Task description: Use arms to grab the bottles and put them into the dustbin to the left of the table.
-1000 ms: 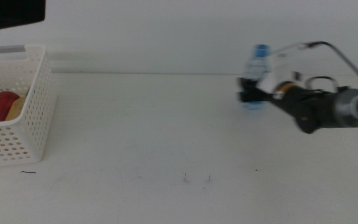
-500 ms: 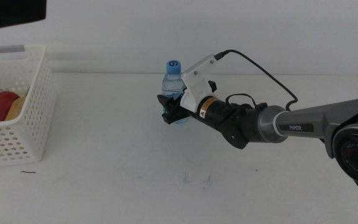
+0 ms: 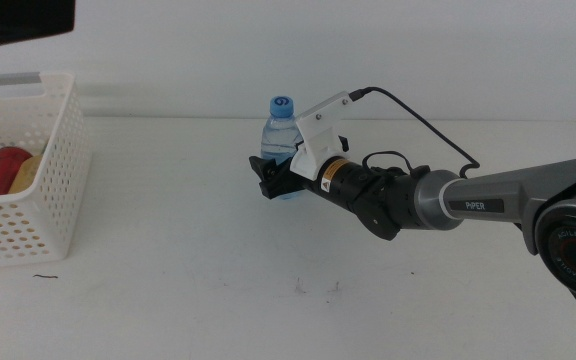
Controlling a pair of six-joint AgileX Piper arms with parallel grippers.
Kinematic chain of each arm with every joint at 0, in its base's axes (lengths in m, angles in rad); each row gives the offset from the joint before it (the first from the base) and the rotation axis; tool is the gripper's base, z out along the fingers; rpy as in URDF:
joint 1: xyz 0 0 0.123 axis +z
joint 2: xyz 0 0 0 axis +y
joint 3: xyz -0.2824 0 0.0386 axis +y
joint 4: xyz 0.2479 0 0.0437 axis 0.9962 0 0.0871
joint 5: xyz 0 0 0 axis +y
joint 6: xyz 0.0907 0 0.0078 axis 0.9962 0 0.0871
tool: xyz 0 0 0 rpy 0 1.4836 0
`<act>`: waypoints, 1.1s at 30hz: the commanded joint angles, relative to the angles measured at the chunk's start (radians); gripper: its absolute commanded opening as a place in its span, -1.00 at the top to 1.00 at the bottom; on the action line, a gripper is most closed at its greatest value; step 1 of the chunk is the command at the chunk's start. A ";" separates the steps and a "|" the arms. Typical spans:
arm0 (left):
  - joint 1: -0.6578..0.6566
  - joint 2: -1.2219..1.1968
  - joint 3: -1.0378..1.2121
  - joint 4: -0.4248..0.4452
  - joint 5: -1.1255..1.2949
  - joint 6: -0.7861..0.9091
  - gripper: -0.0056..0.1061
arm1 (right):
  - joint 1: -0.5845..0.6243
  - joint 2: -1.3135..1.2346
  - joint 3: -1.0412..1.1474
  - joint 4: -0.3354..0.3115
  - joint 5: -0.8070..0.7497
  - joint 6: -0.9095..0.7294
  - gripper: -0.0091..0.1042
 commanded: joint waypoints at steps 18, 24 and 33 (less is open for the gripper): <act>-0.007 -0.002 -0.007 0.006 -0.013 -0.001 -0.78 | 0.003 -0.816 0.716 -0.065 0.285 0.244 -0.71; -0.007 -0.002 -0.007 0.006 -0.013 -0.001 -0.78 | 0.003 -1.305 0.657 0.184 0.936 -0.083 -0.71; -0.007 -0.002 -0.007 0.008 -0.015 -0.001 -0.78 | 0.003 -1.585 0.491 0.339 1.310 -0.286 -0.71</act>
